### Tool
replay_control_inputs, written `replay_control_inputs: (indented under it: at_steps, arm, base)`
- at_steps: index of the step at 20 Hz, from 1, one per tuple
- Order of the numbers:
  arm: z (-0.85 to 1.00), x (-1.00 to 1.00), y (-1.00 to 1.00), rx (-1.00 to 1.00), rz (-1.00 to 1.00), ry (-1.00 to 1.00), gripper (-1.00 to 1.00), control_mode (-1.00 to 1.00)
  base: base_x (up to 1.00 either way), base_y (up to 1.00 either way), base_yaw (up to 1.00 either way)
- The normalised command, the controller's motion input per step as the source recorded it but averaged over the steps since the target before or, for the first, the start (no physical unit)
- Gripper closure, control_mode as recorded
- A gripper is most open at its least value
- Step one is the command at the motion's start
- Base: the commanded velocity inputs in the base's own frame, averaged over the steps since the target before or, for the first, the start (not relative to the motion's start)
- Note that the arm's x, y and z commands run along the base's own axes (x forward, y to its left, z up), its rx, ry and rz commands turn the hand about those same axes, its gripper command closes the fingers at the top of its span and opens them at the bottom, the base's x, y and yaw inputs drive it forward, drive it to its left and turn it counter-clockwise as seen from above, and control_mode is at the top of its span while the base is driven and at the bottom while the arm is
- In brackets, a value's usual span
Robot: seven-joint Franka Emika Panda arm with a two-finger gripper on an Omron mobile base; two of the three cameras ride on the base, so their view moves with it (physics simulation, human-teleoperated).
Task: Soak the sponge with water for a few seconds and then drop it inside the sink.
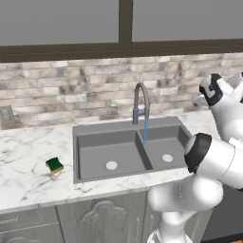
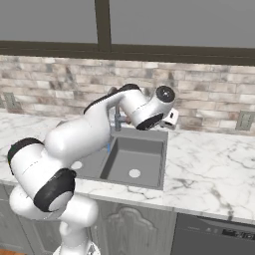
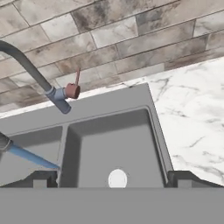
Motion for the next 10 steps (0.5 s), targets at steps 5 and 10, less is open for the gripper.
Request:
replay_control_inputs:
  at_steps: [5, 10]
  arm:
    - [0.10, -0.87, 0.32, -0.06, 0.08, 0.00, -1.00, -1.00]
    - [0.15, -0.73, 0.57, -0.12, 0.05, 0.05, -1.00, -1.00]
  base:
    - [0.00, 0.00, 0.00]
    - [0.00, 0.00, 0.00]
